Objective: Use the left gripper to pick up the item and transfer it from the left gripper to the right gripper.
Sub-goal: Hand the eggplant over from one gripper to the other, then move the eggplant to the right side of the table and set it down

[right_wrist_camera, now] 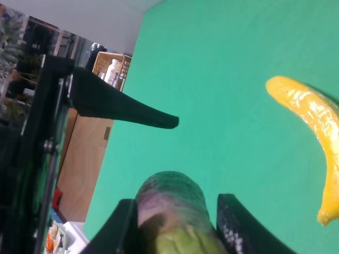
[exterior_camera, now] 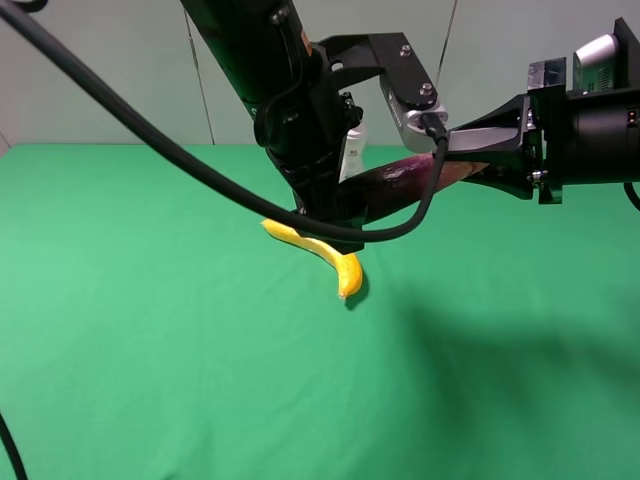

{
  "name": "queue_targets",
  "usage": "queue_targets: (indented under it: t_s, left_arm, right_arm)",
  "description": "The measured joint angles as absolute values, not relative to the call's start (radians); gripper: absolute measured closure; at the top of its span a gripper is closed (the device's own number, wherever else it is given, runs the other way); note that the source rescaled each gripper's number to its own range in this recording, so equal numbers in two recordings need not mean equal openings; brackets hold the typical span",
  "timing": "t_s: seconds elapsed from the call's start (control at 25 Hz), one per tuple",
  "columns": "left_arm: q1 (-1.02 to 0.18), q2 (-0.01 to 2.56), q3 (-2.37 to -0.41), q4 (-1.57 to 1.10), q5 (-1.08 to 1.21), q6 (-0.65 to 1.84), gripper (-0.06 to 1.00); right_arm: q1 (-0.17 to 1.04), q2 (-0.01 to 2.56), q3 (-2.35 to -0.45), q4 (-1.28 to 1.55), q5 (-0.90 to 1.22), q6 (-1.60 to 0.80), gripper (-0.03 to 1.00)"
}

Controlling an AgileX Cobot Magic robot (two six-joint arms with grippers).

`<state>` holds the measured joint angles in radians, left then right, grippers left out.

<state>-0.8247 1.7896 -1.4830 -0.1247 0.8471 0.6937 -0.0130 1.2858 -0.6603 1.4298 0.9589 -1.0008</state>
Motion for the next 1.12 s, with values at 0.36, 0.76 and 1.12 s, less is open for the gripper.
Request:
queue_targets:
  t_s: [0.36,0.76,1.12]
  left_arm:
    - [-0.825,1.665,-1.483,-0.081,0.903,0.602,-0.05]
    - [-0.825,1.501,-1.484,0.085,1.097,0.322,-0.05]
    - [-0.825,1.264,-1.427,0.131,1.179,0.078,-0.04]
  right_arm:
    - [-0.013,1.286,-0.66,1.429,0.959,-1.001,0.95]
    - [-0.013,1.286,-0.66,1.429,0.959,-1.001,0.95]
    - [-0.013,1.286,-0.66,1.39,0.96,-0.989,0.95]
